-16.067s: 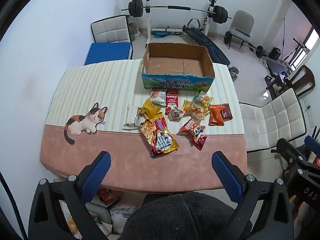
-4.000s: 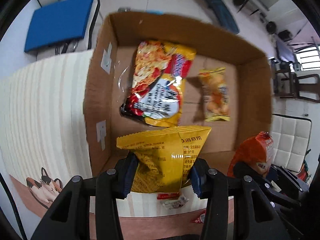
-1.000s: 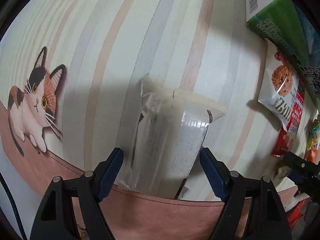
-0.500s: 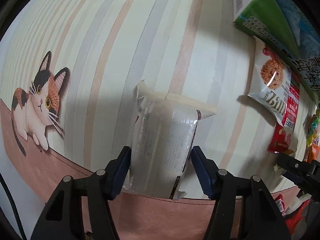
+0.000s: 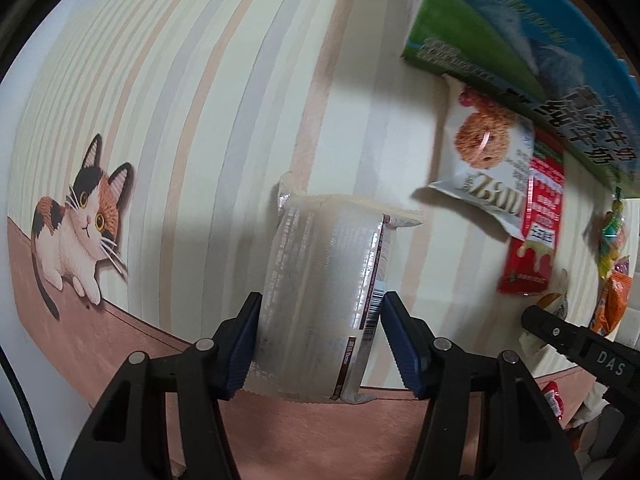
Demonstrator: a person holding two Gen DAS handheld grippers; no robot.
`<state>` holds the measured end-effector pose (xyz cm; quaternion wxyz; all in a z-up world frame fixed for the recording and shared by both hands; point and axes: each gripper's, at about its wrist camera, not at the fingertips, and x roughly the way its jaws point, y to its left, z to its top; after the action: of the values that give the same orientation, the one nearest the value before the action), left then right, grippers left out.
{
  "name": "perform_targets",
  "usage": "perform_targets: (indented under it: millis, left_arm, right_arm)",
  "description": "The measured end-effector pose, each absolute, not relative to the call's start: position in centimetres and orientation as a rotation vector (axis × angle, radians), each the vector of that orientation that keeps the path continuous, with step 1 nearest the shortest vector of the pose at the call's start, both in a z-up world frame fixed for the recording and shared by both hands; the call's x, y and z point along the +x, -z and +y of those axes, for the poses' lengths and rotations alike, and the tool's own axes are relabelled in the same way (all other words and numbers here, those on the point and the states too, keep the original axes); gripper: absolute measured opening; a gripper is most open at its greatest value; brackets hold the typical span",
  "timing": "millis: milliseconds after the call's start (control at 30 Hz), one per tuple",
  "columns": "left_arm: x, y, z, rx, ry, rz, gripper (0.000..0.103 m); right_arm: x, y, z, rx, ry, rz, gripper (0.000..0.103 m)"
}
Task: Organize snacks
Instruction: 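Grasp the white bread packet with left tool while right tool grasps the small white snack packet, then carry both packets into the box and open both tools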
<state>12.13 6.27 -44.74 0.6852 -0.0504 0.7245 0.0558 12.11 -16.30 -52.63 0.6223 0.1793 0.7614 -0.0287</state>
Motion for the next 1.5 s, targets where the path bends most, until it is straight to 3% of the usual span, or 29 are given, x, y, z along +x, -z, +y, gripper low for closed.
perform_targets:
  millis: [367, 700, 900, 1233, 1333, 1433, 1500]
  left_arm:
    - [13.0, 35.3, 1.8, -0.117, 0.025, 1.484, 0.057]
    - [23.7, 26.8, -4.3, -0.170, 0.269, 1.412, 0.057]
    - [32.8, 28.7, -7.7, -0.164, 0.302, 1.494, 0.057]
    - [39.6, 35.5, -10.8, -0.063, 0.258, 1.628, 0.059]
    - [40.2, 37.3, -11.2, -0.070, 0.266, 1.679, 0.061]
    - [40.7, 38.0, -11.2, -0.064, 0.246, 1.682, 0.088]
    - [40.8, 38.0, -11.1, -0.058, 0.243, 1.681, 0.088]
  right_arm:
    - [11.7, 45.9, -20.2, 0.450, -0.043, 1.635, 0.056]
    - [17.3, 34.4, -25.7, 0.453, -0.098, 1.414, 0.056]
    - [24.6, 32.3, -29.5, 0.403, -0.030, 1.363, 0.056]
    - [31.4, 37.5, -31.3, 0.371, 0.036, 1.461, 0.057]
    - [31.6, 39.6, -31.4, 0.353, 0.037, 1.537, 0.067]
    - [31.5, 40.8, -30.8, 0.297, 0.033, 1.570, 0.082]
    - [31.4, 41.3, -30.4, 0.265, 0.033, 1.585, 0.086]
